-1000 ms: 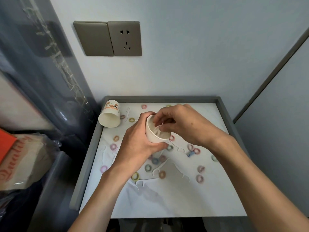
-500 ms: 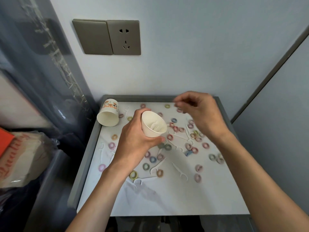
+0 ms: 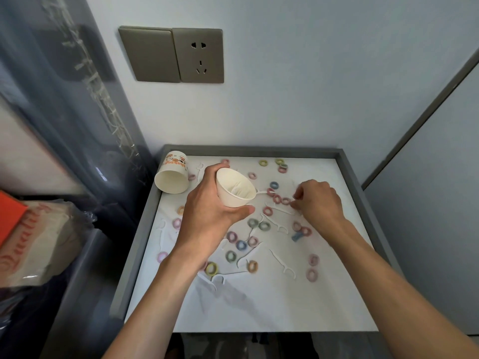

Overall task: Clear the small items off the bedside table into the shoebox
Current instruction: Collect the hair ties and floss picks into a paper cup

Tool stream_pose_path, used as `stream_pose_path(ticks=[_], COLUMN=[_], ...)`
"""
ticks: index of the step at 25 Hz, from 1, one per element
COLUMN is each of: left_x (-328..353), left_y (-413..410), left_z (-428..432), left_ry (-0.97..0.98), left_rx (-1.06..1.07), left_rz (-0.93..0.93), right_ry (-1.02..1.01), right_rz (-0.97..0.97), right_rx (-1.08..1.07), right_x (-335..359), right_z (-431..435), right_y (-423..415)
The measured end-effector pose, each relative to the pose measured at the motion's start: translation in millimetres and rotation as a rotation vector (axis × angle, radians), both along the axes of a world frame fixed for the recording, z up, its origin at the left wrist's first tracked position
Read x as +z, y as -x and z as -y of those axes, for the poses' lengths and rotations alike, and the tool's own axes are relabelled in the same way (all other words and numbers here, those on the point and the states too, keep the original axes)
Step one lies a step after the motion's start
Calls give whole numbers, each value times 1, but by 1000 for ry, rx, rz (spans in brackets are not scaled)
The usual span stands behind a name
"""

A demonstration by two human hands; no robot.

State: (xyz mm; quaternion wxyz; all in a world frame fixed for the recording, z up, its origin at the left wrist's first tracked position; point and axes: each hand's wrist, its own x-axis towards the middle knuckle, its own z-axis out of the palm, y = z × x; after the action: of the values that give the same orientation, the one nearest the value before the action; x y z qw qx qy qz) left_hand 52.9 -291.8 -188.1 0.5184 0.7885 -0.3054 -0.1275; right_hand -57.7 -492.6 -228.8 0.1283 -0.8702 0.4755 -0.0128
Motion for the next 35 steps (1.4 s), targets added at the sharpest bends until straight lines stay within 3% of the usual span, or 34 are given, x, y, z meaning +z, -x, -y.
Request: stream_pose_path(ticks=[9,22,27,31,35], left_x=[2,3,3,1,-2], left_y=[2,4,3,-2,-6], left_z=[2,2,2,-1,-3], left_ry=[-10,-26,-14,0,12], left_rx=[-2,-8,-13,0,-4], left_rz=[-1,-1,-2,2,9], right_ry=[-47,87,127,259,83], right_rz=[69,-186,-277,-127,-75], right_rx=[-46,-74,33,226,279], right_x=[4,3,4,9,3], right_z=[6,-12,-17,-16,-34], right_y=[7,5,6,2,-11])
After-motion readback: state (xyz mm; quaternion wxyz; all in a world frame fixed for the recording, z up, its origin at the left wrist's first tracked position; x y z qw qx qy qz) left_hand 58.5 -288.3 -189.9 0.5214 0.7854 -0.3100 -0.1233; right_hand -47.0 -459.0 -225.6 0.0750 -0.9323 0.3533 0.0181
